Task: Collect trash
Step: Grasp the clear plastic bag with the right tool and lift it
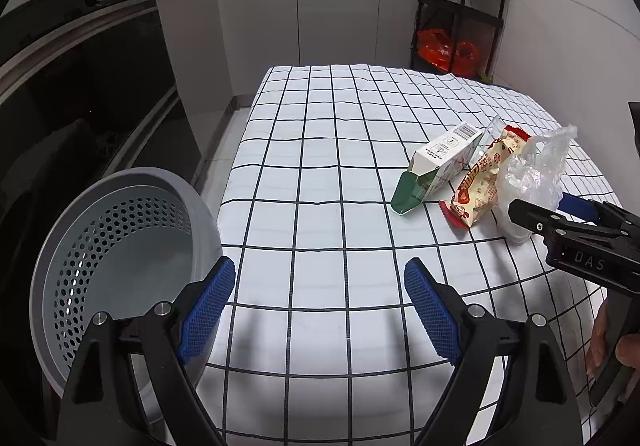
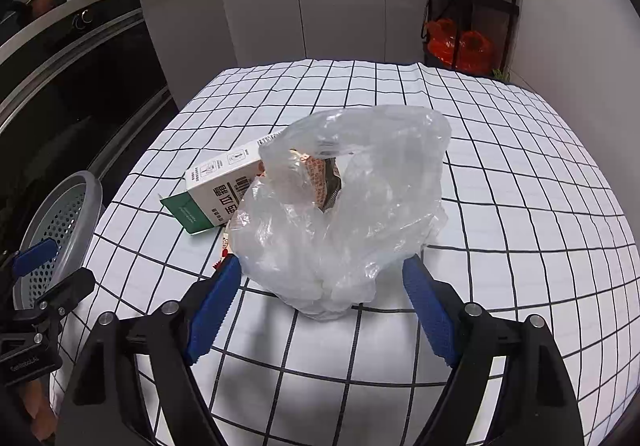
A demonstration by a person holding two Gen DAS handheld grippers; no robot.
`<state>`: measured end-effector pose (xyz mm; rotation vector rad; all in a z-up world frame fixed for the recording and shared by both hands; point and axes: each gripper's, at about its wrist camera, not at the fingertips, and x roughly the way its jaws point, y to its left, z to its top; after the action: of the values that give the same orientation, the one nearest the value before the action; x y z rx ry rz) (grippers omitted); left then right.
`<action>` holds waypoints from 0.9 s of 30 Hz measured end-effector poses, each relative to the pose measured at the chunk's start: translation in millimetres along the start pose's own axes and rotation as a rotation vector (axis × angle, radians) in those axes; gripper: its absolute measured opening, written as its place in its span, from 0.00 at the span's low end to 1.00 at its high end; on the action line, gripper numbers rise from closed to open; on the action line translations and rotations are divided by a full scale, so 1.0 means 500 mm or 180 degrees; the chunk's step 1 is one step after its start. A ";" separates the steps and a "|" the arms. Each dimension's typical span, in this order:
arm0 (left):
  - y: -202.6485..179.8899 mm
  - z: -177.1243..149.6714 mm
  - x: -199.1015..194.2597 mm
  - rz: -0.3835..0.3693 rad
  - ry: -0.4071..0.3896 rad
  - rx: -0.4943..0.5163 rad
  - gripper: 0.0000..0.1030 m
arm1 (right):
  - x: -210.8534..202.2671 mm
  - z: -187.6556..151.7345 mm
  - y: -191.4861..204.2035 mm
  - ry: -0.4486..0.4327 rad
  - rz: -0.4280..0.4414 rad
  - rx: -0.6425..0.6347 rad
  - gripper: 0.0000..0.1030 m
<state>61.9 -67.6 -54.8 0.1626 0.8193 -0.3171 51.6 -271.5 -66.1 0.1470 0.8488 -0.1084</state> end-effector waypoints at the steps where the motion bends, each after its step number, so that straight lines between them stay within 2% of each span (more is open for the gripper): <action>1: 0.000 0.000 0.001 0.0004 0.0005 -0.0001 0.82 | -0.003 0.000 0.001 -0.0026 0.0019 -0.0009 0.73; 2: -0.001 0.001 0.002 0.0000 0.0008 -0.0004 0.82 | -0.005 0.001 0.001 -0.0042 0.0031 -0.0013 0.67; 4: 0.000 0.002 0.003 -0.0014 0.0013 -0.0010 0.82 | -0.007 0.002 0.001 -0.0015 0.0063 -0.0016 0.47; 9: -0.008 0.000 -0.005 -0.0019 -0.0008 0.0018 0.82 | -0.015 -0.007 -0.013 0.0037 0.0178 0.0047 0.33; 17: -0.036 -0.001 -0.020 -0.0106 -0.0033 0.0105 0.82 | -0.085 -0.028 -0.083 -0.0052 0.0387 0.0414 0.29; 20: -0.061 0.001 -0.022 -0.0137 -0.0055 0.0158 0.86 | -0.111 -0.029 -0.111 -0.0133 0.0425 0.0534 0.29; 27: -0.139 0.008 0.005 -0.0315 -0.0011 0.0218 0.86 | -0.148 -0.018 -0.167 -0.0281 0.0466 0.0769 0.29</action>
<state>42.7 -134.5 -55.1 0.1858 0.8149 -0.4388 -16.1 -349.4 -23.4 0.4275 0.7325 -0.0791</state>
